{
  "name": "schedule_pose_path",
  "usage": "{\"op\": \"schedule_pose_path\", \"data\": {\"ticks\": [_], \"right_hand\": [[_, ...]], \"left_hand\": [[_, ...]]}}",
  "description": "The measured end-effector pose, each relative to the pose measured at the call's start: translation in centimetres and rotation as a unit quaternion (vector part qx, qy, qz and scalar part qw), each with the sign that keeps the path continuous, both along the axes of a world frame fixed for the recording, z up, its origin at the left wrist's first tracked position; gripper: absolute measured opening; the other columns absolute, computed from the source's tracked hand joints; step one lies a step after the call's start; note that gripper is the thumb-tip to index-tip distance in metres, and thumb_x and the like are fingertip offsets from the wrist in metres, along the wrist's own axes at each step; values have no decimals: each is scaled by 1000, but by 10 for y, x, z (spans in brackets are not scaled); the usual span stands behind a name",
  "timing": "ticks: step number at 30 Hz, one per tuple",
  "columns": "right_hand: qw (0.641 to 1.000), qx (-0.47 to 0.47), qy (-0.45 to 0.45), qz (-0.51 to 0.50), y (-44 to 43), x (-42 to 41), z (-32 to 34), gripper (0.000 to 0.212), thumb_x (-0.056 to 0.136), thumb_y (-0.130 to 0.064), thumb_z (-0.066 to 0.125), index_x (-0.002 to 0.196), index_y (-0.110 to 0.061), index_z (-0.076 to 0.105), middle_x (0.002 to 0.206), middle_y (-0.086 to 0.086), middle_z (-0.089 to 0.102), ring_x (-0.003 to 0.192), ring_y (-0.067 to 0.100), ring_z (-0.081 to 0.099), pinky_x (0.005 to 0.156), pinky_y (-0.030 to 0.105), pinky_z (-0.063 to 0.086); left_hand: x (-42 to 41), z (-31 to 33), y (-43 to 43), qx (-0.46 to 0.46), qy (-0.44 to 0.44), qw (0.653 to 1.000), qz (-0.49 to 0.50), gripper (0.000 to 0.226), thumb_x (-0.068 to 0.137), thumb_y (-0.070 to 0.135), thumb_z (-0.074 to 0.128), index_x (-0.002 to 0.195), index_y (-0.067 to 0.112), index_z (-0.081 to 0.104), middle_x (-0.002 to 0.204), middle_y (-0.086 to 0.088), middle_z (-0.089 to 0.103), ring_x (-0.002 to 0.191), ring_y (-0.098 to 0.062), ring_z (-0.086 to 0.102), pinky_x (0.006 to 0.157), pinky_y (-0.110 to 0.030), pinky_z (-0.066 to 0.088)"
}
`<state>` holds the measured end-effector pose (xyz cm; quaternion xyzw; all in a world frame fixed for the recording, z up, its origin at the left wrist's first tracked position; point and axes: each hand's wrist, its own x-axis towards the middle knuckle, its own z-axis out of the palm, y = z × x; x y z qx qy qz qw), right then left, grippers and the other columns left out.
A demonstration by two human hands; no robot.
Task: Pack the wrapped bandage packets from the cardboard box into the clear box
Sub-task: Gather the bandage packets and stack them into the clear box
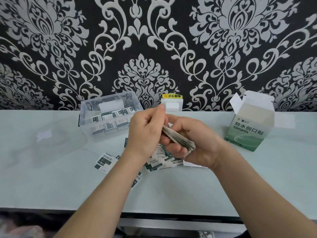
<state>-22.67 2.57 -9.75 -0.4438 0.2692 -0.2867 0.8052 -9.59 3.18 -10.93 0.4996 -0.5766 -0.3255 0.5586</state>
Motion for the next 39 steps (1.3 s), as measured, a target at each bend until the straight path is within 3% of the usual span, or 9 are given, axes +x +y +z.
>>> {"op": "schedule_pose_path", "data": {"ticks": [5, 9, 13, 17, 21, 27, 34, 37, 39], "right_hand": [[995, -55, 78, -14, -1, 0, -7, 26, 95, -35, 56, 105, -11, 57, 80, 12, 61, 62, 24, 62, 52, 27, 50], [984, -107, 137, 28, 0, -2, -10, 34, 78, -40, 68, 93, -13, 55, 87, 12, 71, 81, 28, 71, 68, 28, 54], [984, -110, 140, 20, 1, 2, -10, 27, 77, -35, 67, 88, -12, 60, 87, 14, 73, 72, 23, 70, 66, 26, 51], [992, -73, 98, -38, -2, 4, -8, 29, 79, -35, 65, 93, -9, 65, 83, 13, 71, 67, 19, 68, 65, 27, 50], [995, -37, 69, -67, -7, 4, -10, 43, 90, -32, 62, 110, 6, 62, 88, 18, 67, 73, 22, 64, 65, 25, 53], [997, -29, 40, -64, -5, 7, -8, 38, 88, -30, 61, 112, 0, 62, 83, 12, 70, 71, 18, 67, 60, 25, 55], [995, -53, 65, -49, -6, 3, -5, 17, 76, -24, 69, 82, -10, 63, 82, 10, 72, 66, 18, 61, 61, 24, 56], [992, -65, 83, -69, -8, 4, -1, 16, 76, -23, 71, 81, -10, 64, 82, 11, 73, 69, 17, 66, 66, 24, 57], [980, -109, 139, -87, -9, 7, 1, 10, 82, -15, 71, 81, -8, 64, 79, 11, 73, 74, 18, 71, 77, 30, 59]], "left_hand": [[18, -1, -6, -12, -123, 989, 79, 48, 92, 26, 48, 54, -2, 50, 47, -15, 45, 44, -13, 39, 46, -34, 33], [25, 0, -9, 23, -184, 977, 107, 51, 90, 35, 45, 56, -3, 51, 53, -19, 51, 47, -17, 41, 52, -40, 37], [21, 2, -4, 46, -214, 969, 118, 57, 99, 43, 40, 68, 1, 62, 59, -12, 60, 63, -23, 57, 65, -37, 44], [30, 3, -5, 45, -68, 997, -4, 37, 88, 62, 47, 104, 32, 60, 99, 11, 63, 96, -5, 60, 89, -37, 50], [34, 4, 1, 70, -58, 980, -176, 75, 67, 56, 78, 131, 47, 39, 135, 22, 41, 112, 21, 46, 93, -17, 45], [25, 0, 9, 21, -177, 975, -130, 79, 67, 20, 86, 130, 41, 44, 132, 17, 32, 114, 11, 43, 80, -4, 45], [28, -4, 7, -54, -246, 964, -83, 63, 67, 27, 84, 121, 31, 52, 123, 15, 34, 110, 3, 46, 75, -13, 52], [38, 2, 5, -25, -219, 969, -112, 61, 68, 41, 81, 121, 32, 53, 129, 12, 38, 121, 5, 42, 92, -6, 37], [47, 9, 5, 3, -154, 977, -145, 50, 75, 51, 70, 120, 33, 57, 131, 13, 46, 127, 2, 42, 106, -19, 32]]}}
